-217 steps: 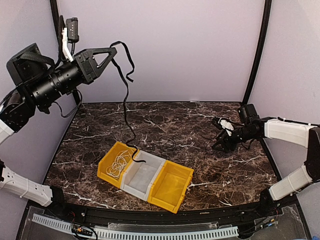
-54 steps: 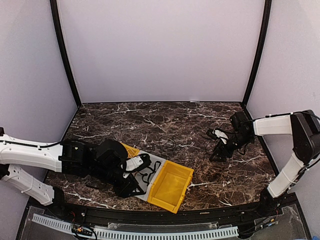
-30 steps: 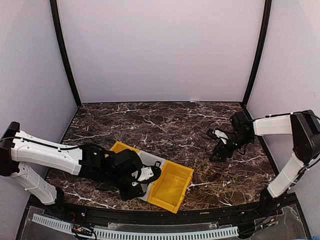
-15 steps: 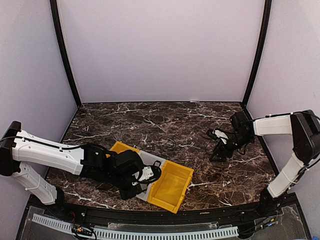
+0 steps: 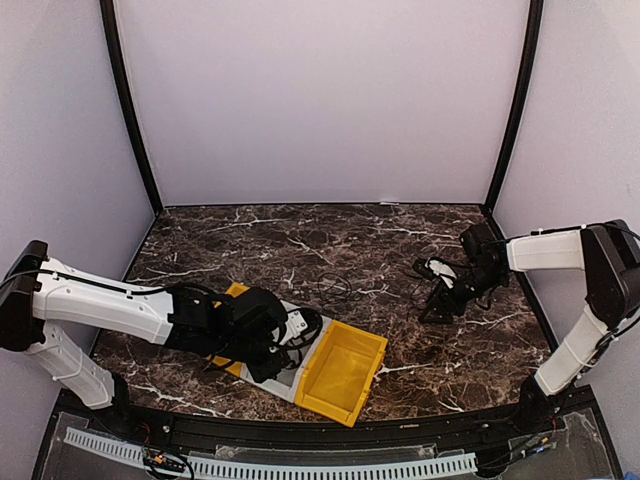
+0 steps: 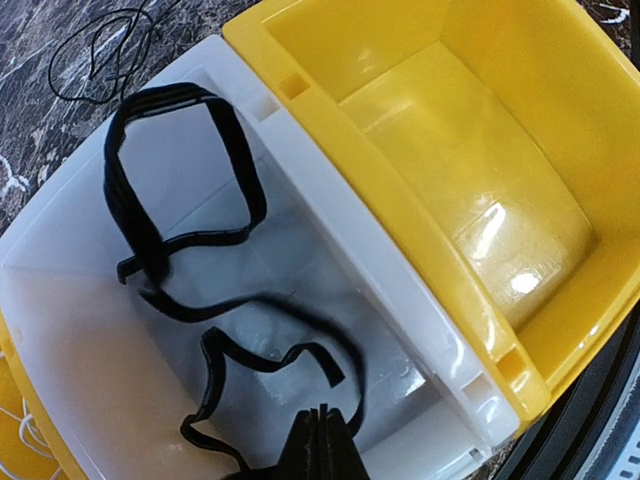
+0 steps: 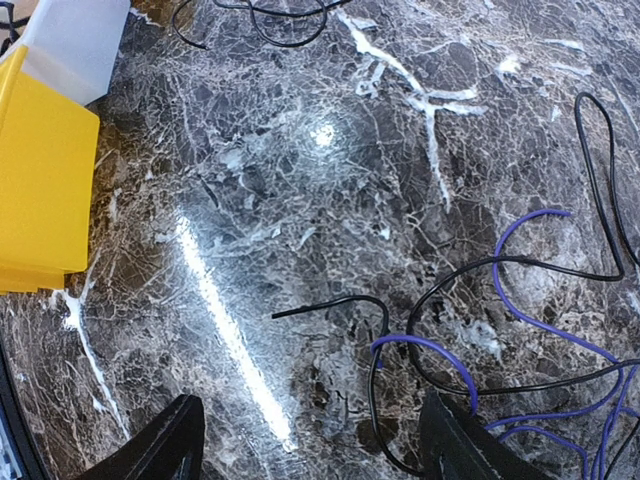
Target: Untangle the cables
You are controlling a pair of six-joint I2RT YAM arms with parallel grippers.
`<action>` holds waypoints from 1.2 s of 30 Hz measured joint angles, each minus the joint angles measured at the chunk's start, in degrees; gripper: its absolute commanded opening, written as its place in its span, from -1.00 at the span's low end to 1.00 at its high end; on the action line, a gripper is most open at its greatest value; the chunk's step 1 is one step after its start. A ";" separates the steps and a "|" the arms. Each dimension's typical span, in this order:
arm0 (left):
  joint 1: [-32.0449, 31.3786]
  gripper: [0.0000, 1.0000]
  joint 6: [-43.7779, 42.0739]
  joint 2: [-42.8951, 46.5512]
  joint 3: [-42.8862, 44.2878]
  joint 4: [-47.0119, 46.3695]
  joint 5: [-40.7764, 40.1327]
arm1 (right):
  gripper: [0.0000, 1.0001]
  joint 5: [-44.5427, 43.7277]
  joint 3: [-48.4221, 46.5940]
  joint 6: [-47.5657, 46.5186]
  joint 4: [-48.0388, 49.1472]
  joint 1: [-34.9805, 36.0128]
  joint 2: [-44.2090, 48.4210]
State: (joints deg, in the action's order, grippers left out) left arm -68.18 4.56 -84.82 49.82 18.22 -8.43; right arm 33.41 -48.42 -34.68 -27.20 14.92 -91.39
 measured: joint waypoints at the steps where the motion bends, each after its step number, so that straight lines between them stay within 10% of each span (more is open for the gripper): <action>1: 0.22 -0.73 0.33 -0.02 -0.31 -0.42 -0.07 | 0.51 0.02 0.00 0.00 -0.02 0.00 0.00; 13: 0.31 0.09 3.96 5.03 4.13 1.84 -3.32 | 0.50 0.70 -2.21 0.50 -2.01 0.00 1.38; 36: 5.62 0.20 27.45 0.55 13.60 -9.90 -19.50 | 0.30 -1.53 -38.01 5.11 -5.14 14.38 -29.00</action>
State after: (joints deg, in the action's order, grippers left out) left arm -62.57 32.01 -84.27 63.42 8.32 -27.92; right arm 31.88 -86.43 -29.56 -32.34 29.30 -120.40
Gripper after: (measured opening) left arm 0.599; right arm 0.650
